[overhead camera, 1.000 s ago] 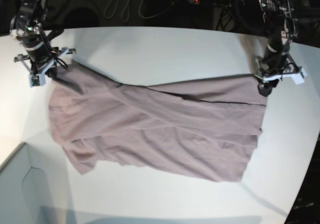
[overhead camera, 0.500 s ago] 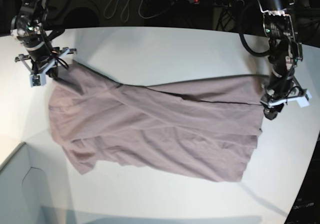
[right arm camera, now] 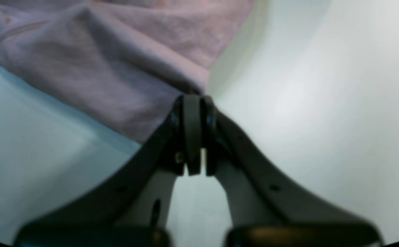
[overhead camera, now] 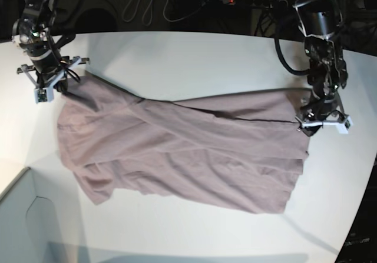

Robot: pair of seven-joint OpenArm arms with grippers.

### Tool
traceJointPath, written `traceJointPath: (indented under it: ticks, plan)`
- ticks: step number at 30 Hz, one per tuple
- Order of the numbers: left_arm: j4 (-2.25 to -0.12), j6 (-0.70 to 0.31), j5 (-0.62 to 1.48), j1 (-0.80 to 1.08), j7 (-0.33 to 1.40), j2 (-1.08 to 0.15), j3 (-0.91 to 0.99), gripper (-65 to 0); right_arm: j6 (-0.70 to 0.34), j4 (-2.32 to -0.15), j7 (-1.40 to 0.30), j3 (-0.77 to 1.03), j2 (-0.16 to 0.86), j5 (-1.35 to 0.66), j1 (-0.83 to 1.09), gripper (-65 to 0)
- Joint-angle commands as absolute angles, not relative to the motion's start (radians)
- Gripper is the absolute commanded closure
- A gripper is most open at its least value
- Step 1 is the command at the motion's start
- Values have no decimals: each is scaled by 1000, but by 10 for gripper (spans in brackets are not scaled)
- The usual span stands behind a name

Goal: Layout the t-shirt on the table in an organized manner, then fold the t-shirt properly

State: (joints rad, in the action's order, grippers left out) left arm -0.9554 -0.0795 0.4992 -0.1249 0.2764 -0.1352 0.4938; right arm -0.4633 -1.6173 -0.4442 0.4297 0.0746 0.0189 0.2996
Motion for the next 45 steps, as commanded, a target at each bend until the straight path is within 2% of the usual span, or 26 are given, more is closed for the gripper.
traceJointPath:
  ticks: [1,6,12,17,23,28,33,38,45]
  plan:
    - [-957,-88,487,-150,266,-145,493,-313,-460,-1633,-421,433,85,5,295,0]
    - [-943,-88,435,-171,266,-134,493,-227,-460,-1633,-421,433,85,5,295,0]
    - [-941,-88,432,-176,266,-125,492,-180,-460,-1633,-421,433,85,5,295,0]
    - [-952,-88,433,-166,268,-124,492,-183,-460,-1633,-421,433,85,5,295,0]
    - [-954,-88,433,-165,361,-131,499,-263,-460,-1633,-421,433,85,5,295,0]
    - [-955,-88,433,-165,367,-131,493,-262,-460,-1633,-421,433,85,5,295,0]
    - [-1075,-85,433,-108,371,-127,495,-262,-460,-1633,-421,438,85,5,298,0]
    - [-1121,-7,433,-91,369,-127,493,-266,-460,-1635,-421,437,85,5,300,0]
    - [-1119,-2,433,-93,361,-133,410,-266,-460,-1635,-421,435,84,5,300,0]
